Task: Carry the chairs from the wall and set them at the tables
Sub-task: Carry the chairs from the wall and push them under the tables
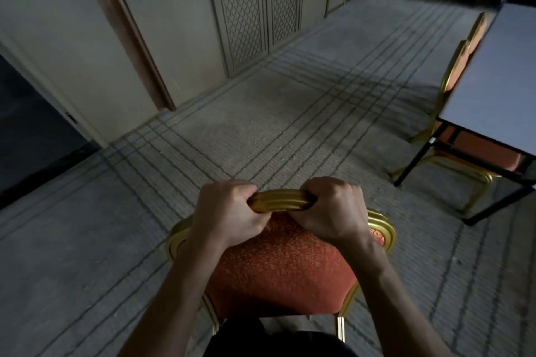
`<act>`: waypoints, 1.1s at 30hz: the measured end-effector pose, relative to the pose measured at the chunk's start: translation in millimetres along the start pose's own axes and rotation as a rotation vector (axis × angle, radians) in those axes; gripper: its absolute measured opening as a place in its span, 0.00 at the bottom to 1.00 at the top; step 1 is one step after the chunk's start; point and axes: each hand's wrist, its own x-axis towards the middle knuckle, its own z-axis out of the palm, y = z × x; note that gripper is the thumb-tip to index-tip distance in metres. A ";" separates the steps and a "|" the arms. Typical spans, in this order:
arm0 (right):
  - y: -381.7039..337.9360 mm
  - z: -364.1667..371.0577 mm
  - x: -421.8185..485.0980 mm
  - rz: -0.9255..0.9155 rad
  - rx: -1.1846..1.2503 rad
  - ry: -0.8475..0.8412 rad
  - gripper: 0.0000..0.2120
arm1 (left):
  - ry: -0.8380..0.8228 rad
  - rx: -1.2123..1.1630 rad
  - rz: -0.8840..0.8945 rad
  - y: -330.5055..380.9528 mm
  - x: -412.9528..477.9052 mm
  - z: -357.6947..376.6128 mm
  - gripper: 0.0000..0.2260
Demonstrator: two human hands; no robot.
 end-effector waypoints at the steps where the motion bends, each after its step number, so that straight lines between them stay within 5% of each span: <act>1: 9.9 6.4 21.0 -0.017 -0.004 0.008 0.17 | 0.006 -0.005 -0.005 -9.0 19.1 10.1 0.17; 15: 152.2 84.6 314.3 0.094 -0.124 0.041 0.20 | -0.056 -0.140 0.086 -143.9 324.3 178.6 0.20; 33: 395.7 133.8 642.4 0.201 -0.133 0.169 0.20 | -0.102 -0.161 0.274 -205.5 712.1 389.3 0.17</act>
